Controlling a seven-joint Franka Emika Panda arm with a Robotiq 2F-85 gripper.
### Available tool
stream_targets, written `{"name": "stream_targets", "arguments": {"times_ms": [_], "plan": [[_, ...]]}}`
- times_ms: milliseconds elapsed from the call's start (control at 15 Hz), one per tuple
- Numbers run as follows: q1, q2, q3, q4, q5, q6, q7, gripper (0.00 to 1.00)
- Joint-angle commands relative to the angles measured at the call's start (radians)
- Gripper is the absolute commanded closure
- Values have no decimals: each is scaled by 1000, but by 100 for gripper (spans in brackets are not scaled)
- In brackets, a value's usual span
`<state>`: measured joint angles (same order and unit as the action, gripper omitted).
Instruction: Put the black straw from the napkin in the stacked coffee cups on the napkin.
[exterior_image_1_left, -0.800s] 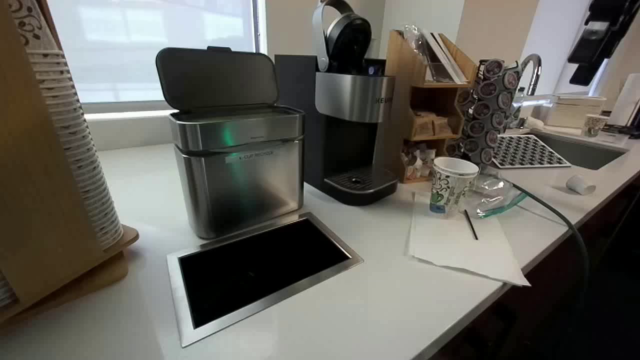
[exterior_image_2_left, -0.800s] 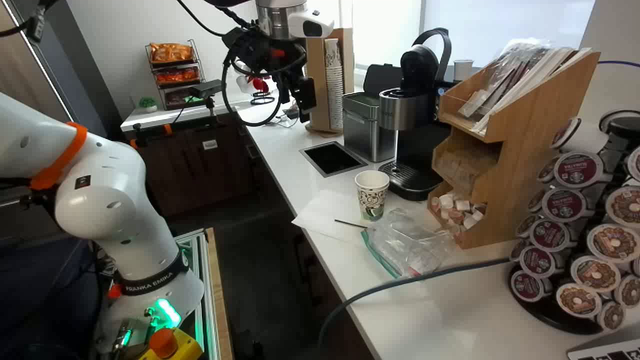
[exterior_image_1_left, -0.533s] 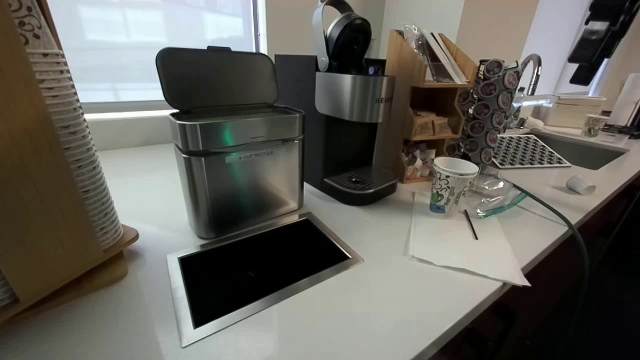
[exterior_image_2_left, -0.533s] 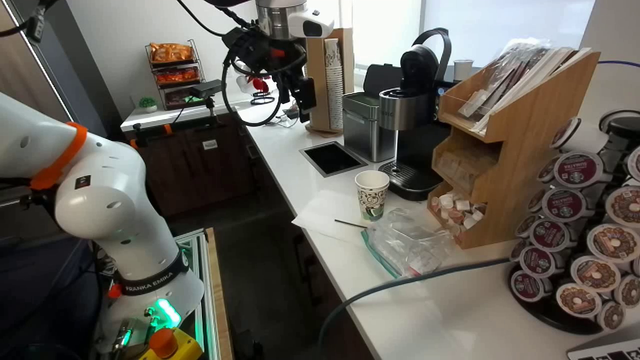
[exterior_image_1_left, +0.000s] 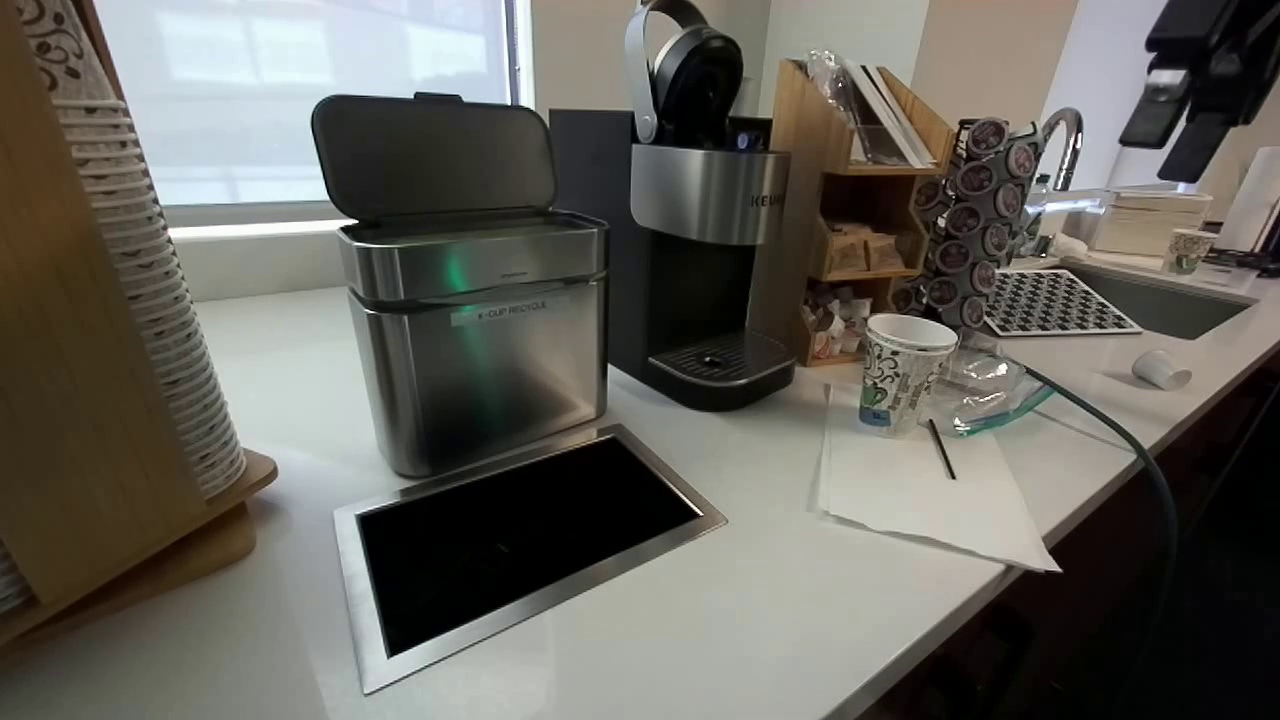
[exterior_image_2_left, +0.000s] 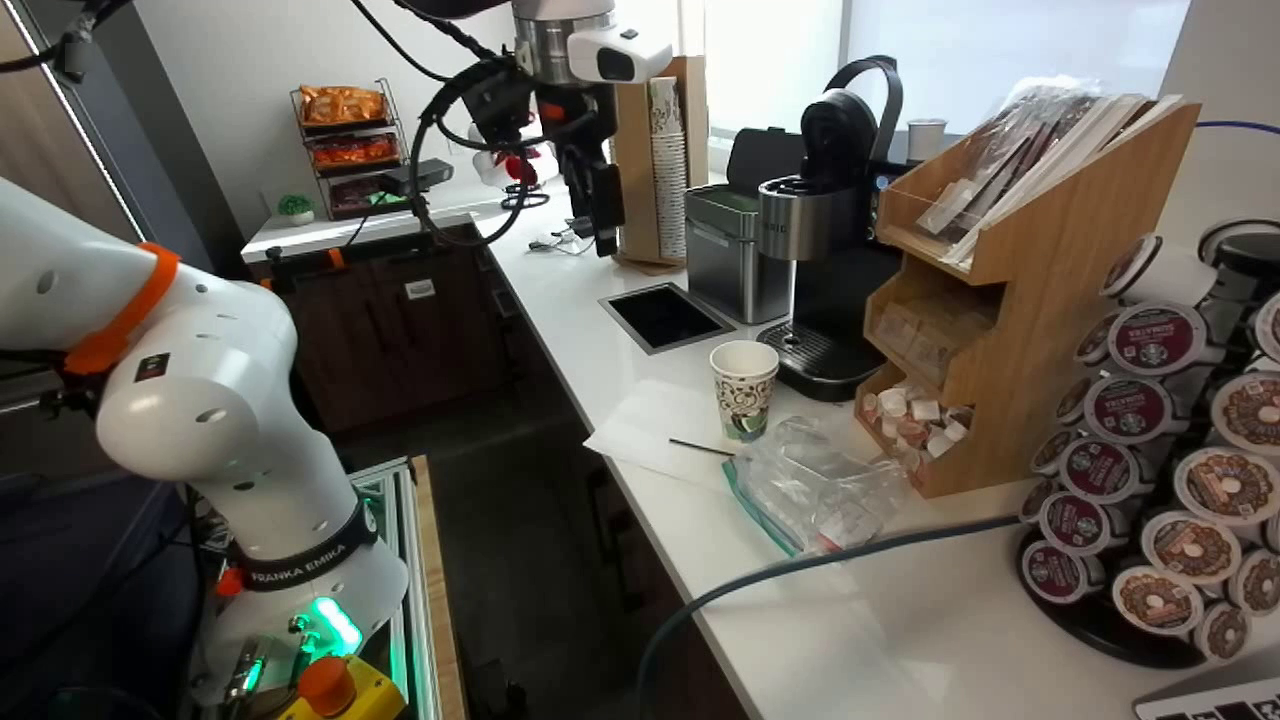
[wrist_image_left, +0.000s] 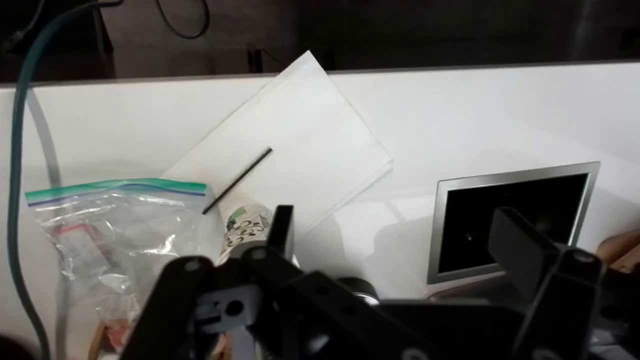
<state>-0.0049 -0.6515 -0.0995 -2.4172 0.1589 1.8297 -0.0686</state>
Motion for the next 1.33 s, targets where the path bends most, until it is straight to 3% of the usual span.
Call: {"name": "stream_targets", "arguments": {"times_ms": [0, 533, 600, 933, 1267], "plan": [[-69, -1, 77, -69, -29, 96, 171, 0], [-145, 71, 164, -193, -34, 366, 491, 0], [-123, 48, 140, -179, -34, 327, 428, 0], [-131, 75, 147, -182, -34, 344, 469, 0], [-111, 230, 122, -161, -5, 322, 427, 0]]}}
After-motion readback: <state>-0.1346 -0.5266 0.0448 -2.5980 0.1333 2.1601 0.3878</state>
